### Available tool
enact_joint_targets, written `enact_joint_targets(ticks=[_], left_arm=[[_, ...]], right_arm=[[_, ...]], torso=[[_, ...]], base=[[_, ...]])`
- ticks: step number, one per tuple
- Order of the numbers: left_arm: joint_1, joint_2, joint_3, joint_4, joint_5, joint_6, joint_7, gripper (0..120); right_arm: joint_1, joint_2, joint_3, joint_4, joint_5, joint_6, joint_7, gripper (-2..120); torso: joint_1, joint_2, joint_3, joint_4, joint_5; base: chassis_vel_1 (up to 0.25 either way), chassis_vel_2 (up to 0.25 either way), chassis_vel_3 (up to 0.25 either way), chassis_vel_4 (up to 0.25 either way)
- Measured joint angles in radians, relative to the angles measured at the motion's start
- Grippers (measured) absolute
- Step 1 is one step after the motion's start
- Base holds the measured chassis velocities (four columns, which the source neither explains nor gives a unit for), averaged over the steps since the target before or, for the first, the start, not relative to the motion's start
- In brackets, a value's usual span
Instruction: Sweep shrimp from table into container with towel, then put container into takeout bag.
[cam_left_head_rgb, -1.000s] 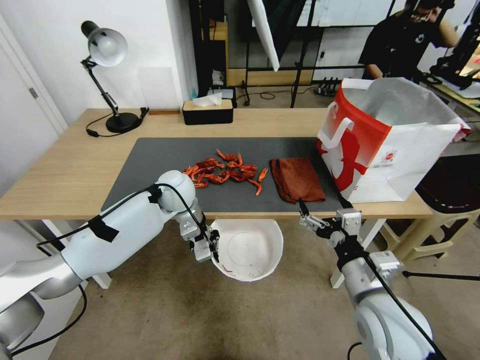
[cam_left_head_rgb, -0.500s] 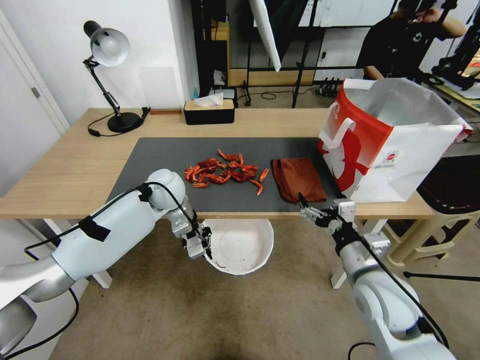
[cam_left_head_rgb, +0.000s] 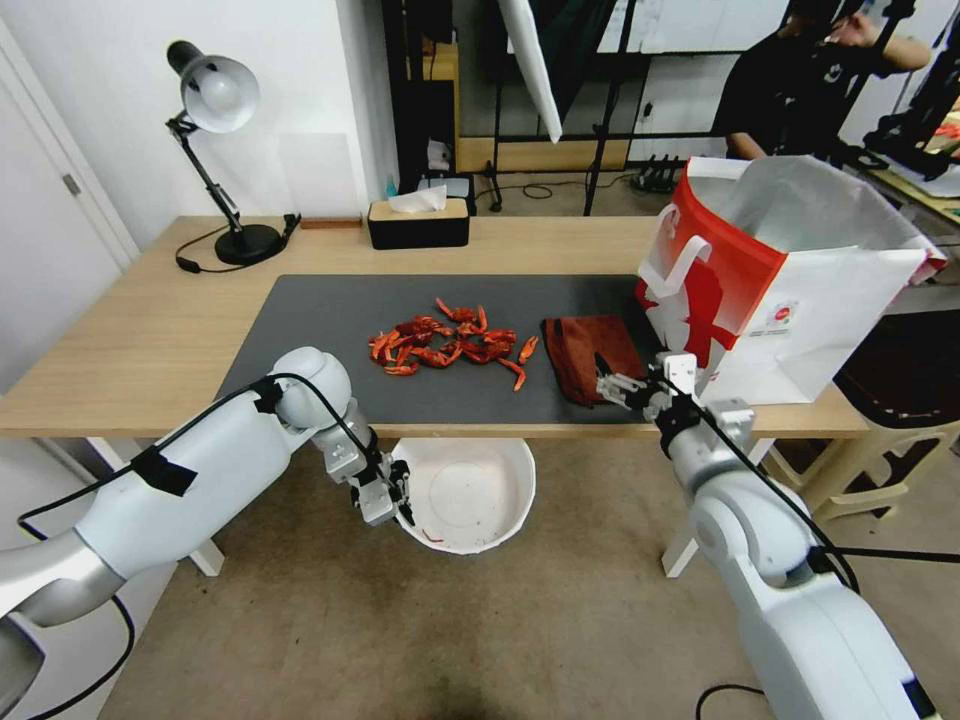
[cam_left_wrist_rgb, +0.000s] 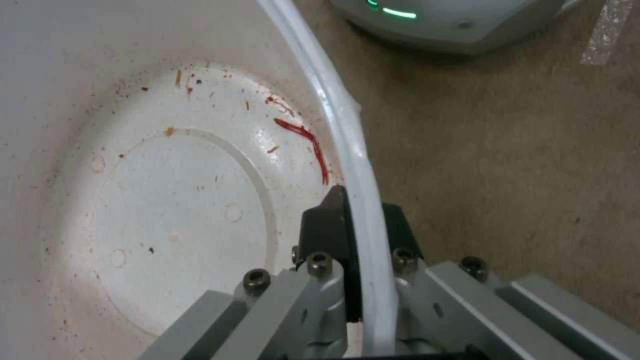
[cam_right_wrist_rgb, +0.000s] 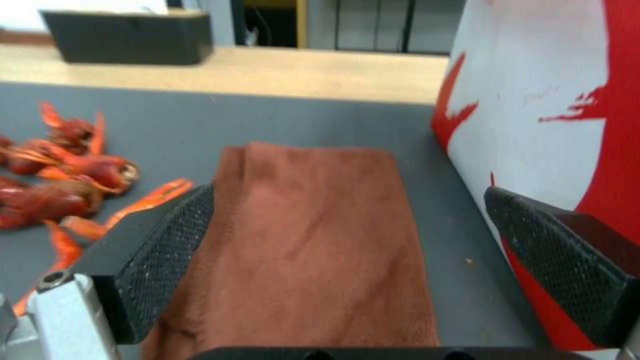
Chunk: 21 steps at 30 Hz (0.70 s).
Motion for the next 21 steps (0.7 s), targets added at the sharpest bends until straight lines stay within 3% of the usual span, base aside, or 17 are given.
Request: enact_joint_targets(ticks=[5,8,21], left_arm=[[-0.006,-0.011,0.0,0.019,0.0,-0.008,-0.006,0],[-0.012,-0.017,0.0,0.034,0.001,-0.012,-0.018,0],[-0.027,-0.025,0.004,0.059,0.001,-0.022,-0.021,0]], right_arm=[[0.063,0.002,-0.045,-0.044,0.02,-0.091,0.095,100],[0.114,-0.003,-0.075,-0.086,0.106,-0.15,0.153,100],[0.203,-0.005,-0.118,-0.17,0.175,-0.203,0.17,100]], torso=[[0.0,0.0,0.0,-0.0001,0.0],[0.0,0.0,0.0,0.0,0.0],[0.0,0.0,0.0,0.0,0.0]], base=[[0.0,0.0,0.0,0.0],[0.0,0.0,0.0,0.0],[0.0,0.0,0.0,0.0]])
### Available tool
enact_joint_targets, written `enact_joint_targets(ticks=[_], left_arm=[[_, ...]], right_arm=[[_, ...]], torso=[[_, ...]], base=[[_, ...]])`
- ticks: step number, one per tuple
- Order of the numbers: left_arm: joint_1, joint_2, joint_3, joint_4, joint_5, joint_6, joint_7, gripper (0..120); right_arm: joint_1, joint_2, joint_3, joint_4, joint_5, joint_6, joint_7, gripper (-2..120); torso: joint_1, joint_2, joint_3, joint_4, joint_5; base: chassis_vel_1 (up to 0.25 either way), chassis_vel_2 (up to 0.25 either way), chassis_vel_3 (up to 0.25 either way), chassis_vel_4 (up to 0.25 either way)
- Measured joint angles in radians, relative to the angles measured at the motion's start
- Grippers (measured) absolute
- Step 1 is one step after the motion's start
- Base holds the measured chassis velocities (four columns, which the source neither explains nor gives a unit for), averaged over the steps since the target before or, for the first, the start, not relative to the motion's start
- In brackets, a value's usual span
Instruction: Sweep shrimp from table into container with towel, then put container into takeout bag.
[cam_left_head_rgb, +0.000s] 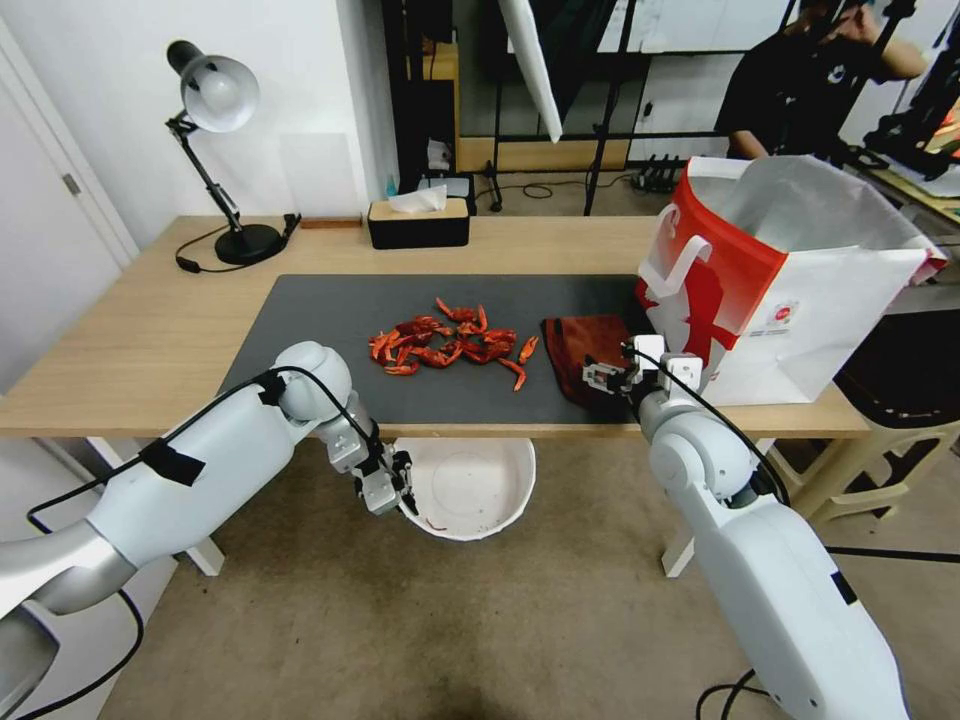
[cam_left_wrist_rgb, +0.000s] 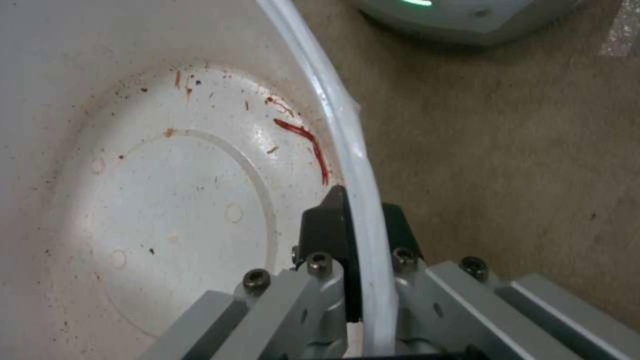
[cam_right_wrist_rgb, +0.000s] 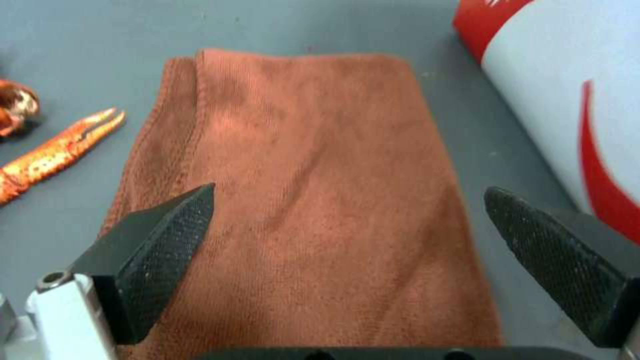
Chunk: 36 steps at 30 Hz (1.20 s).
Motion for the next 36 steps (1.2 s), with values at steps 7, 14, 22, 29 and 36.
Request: enact_joint_targets(ticks=[7,14,22,29,36], left_arm=[[-0.005,0.0,0.001,0.007,-0.002,-0.001,-0.004,0],[0.001,0.005,0.001,0.008,-0.004,-0.005,-0.006,0],[0.009,0.0,0.001,0.005,-0.006,-0.007,-0.009,0],[0.01,0.002,0.0,0.012,-0.011,-0.016,-0.025,0],[0.022,0.004,-0.008,0.013,-0.012,-0.019,-0.028,0]], right_arm=[[0.023,0.009,-0.017,-0.027,0.041,-0.032,0.012,100],[0.012,0.016,-0.016,-0.026,0.055,-0.033,0.027,85],[0.006,0.014,-0.008,-0.021,0.083,-0.032,0.052,57],[-0.006,0.014,0.001,-0.011,0.094,-0.032,0.053,28],[-0.01,0.011,0.005,-0.009,0.107,-0.029,0.057,8]], torso=[[0.0,0.0,0.0,0.0001,0.0],[0.0,0.0,0.0,-0.0002,-0.0003],[0.0,0.0,0.0,-0.0002,-0.0002],[0.0,0.0,0.0,0.0002,0.0001],[0.0,0.0,0.0,0.0004,0.0001]], base=[[0.0,0.0,0.0,0.0],[0.0,0.0,0.0,0.0],[0.0,0.0,0.0,0.0],[0.0,0.0,0.0,0.0],[0.0,0.0,0.0,0.0]])
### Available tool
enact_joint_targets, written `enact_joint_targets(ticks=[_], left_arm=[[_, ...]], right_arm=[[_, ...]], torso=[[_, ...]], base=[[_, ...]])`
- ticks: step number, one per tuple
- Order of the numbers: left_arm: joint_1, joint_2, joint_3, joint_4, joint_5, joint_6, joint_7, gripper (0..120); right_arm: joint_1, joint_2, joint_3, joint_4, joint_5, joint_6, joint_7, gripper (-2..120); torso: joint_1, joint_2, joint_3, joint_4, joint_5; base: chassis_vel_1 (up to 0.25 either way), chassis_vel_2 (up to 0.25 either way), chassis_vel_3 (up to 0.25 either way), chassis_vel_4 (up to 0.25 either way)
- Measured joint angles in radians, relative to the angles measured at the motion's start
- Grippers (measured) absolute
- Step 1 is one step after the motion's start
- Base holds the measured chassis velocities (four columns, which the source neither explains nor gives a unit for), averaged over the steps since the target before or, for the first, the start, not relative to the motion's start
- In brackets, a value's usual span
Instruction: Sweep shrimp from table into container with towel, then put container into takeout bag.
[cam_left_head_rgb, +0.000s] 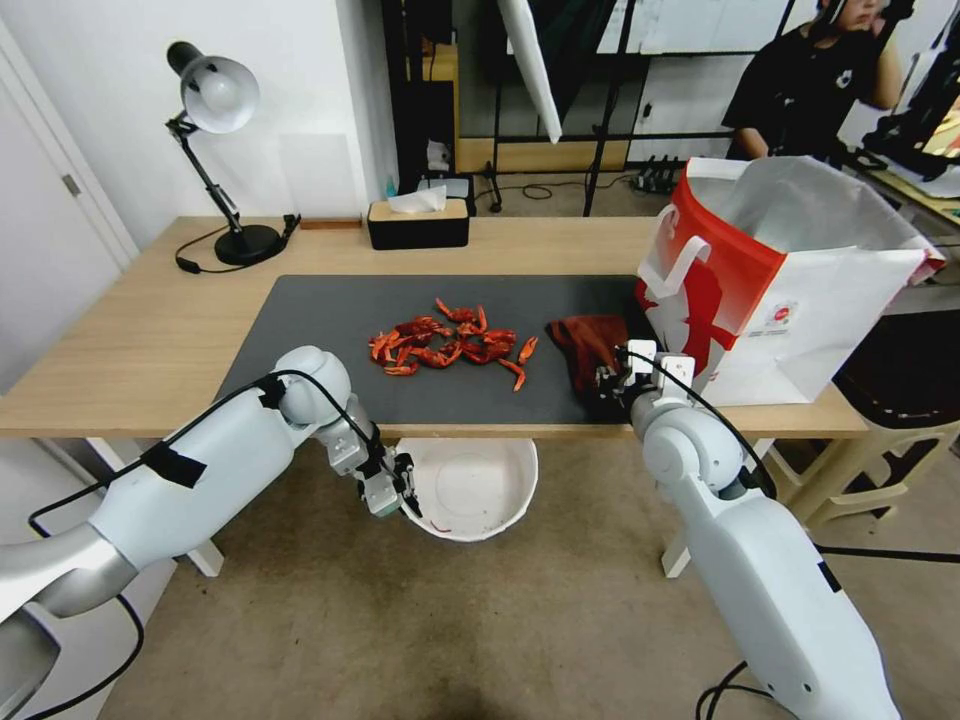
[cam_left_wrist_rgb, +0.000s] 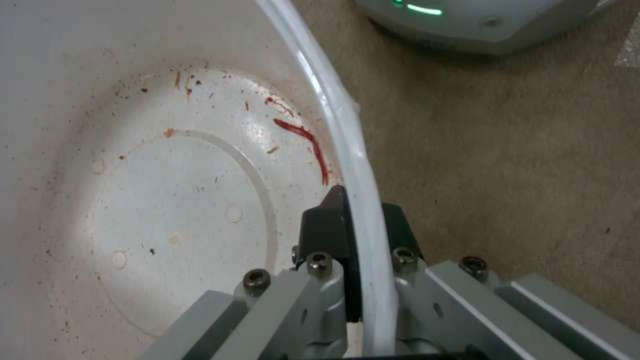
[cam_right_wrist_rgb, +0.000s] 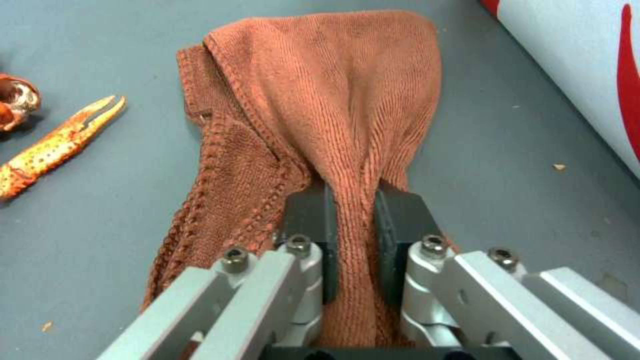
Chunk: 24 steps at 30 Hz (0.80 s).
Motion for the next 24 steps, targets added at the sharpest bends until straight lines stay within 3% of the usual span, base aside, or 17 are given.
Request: enact_joint_targets(ticks=[10,17,24], left_arm=[[0.011,0.001,-0.023,0.01,-0.001,-0.009,-0.008,0],[0.019,0.004,-0.044,0.014,-0.007,-0.014,-0.012,0],[0.028,0.005,-0.053,0.015,-0.008,-0.017,-0.014,0]], right_arm=[[0.006,-0.028,0.0,0.003,-0.047,0.104,-0.124,7],[0.111,-0.069,-0.033,-0.064,-0.127,0.245,-0.305,7],[0.208,-0.099,-0.102,-0.15,-0.17,0.266,-0.404,7]], torso=[[0.0,0.0,0.0,-0.0002,0.0003],[0.0,0.0,0.0,-0.0003,-0.0001],[0.0,0.0,0.0,-0.0002,-0.0002]], base=[[0.0,0.0,0.0,0.0],[0.0,0.0,0.0,0.0],[0.0,0.0,0.0,0.0]])
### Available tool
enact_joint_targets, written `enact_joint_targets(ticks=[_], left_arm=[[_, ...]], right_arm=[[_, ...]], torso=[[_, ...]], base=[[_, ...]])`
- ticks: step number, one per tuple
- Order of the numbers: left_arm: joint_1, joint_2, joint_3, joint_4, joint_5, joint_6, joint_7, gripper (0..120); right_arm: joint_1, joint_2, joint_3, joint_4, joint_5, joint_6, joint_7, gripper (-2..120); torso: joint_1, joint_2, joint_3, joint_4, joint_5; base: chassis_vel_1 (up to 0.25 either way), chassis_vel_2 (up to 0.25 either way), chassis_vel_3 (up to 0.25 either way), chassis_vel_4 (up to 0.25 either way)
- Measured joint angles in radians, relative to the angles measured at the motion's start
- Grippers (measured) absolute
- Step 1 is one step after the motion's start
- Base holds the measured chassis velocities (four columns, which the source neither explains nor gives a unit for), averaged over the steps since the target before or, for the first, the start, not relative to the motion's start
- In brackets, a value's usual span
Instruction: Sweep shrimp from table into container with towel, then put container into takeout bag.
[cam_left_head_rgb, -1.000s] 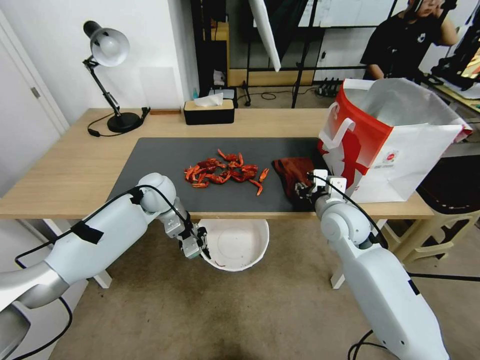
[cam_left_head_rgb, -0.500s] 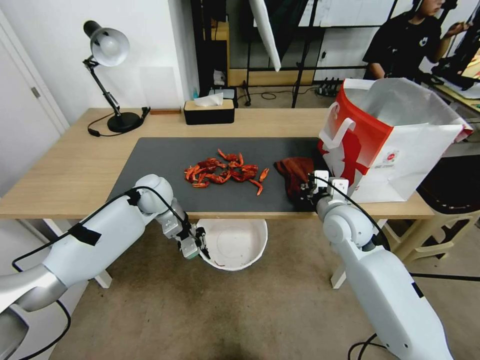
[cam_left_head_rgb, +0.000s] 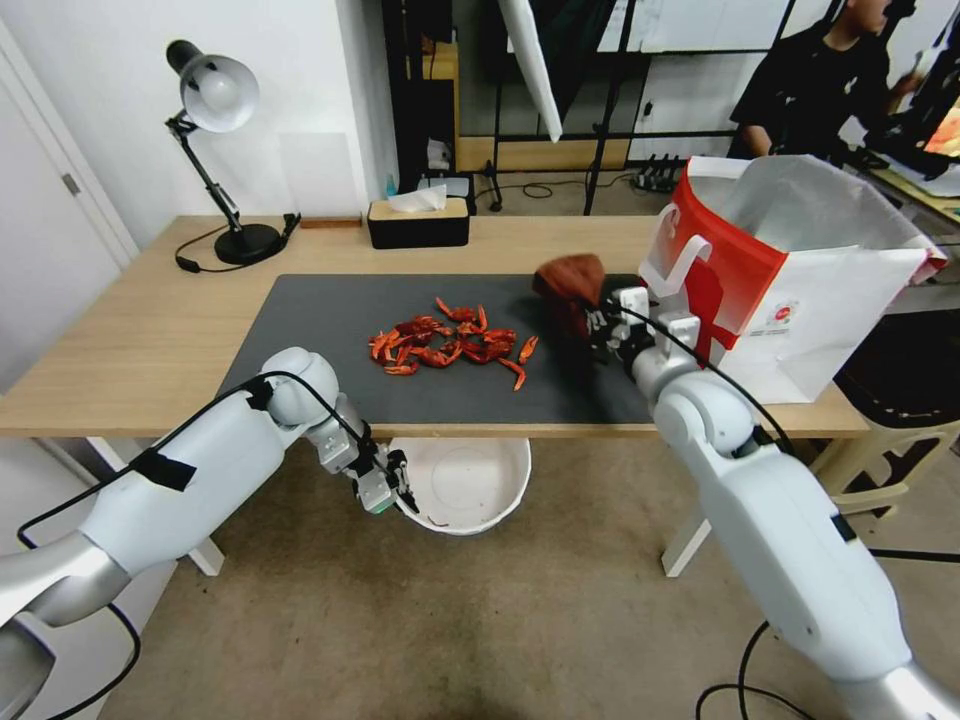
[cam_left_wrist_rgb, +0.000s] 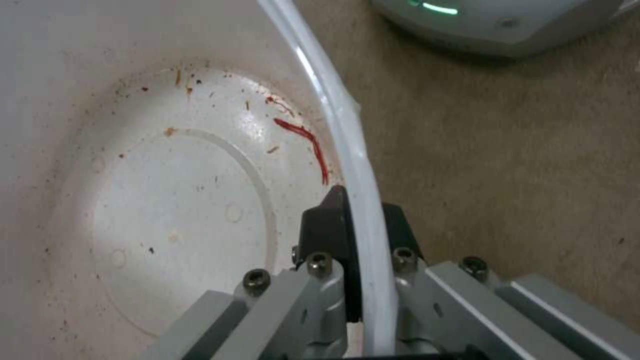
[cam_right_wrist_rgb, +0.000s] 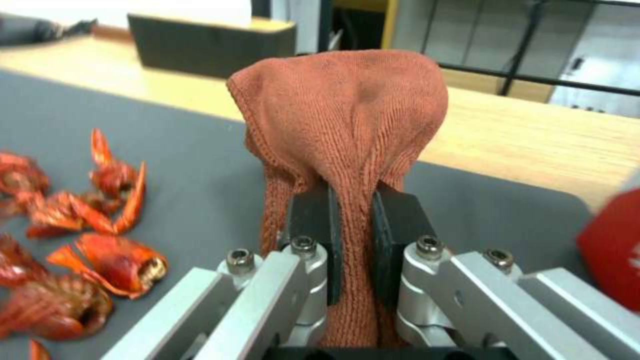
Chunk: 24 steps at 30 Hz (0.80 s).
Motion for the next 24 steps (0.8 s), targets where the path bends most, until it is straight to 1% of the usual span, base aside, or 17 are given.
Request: enact_joint_targets(ticks=[2,3,6,10,15,18,24], left_arm=[[0.0,0.001,-0.001,0.0,-0.001,-0.001,-0.001,0],[0.0,0.001,-0.001,0.0,-0.001,-0.001,-0.001,0],[0.0,0.0,-0.001,0.002,-0.002,-0.004,-0.004,0],[0.0,-0.003,-0.001,0.006,-0.002,-0.008,-0.008,0],[0.0,-0.007,0.003,0.009,-0.002,-0.009,-0.013,0],[-0.006,-0.009,0.007,0.012,-0.002,-0.009,-0.014,0],[-0.011,-0.01,0.011,0.019,-0.002,-0.011,-0.015,0]], right_arm=[[0.048,-0.008,-0.046,-0.066,-0.023,0.006,-0.045,7],[0.048,-0.008,-0.046,-0.066,-0.023,0.006,-0.045,7],[0.085,-0.008,-0.091,-0.126,-0.06,-0.005,-0.061,7],[0.102,0.0,-0.118,-0.16,-0.069,-0.026,-0.078,7],[0.101,0.001,-0.135,-0.163,-0.056,-0.038,-0.102,7],[0.086,-0.006,-0.146,-0.128,-0.018,-0.054,-0.113,7],[0.055,-0.028,-0.159,-0.074,0.001,-0.063,-0.141,7]], torso=[[0.0,0.0,0.0,-0.0002,0.0001],[0.0,0.0,0.0,-0.0002,0.0001],[0.0,0.0,0.0,-0.0001,0.0001],[0.0,0.0,0.0,-0.0001,0.0001],[0.0,0.0,0.0,-0.0001,0.0],[0.0,0.0,0.0,-0.0001,0.0],[0.0,0.0,0.0,-0.0002,0.0001]], base=[[0.0,0.0,0.0,0.0],[0.0,0.0,0.0,0.0],[0.0,0.0,0.0,0.0],[0.0,0.0,0.0,0.0],[0.0,0.0,0.0,0.0],[0.0,0.0,0.0,0.0],[0.0,0.0,0.0,0.0]])
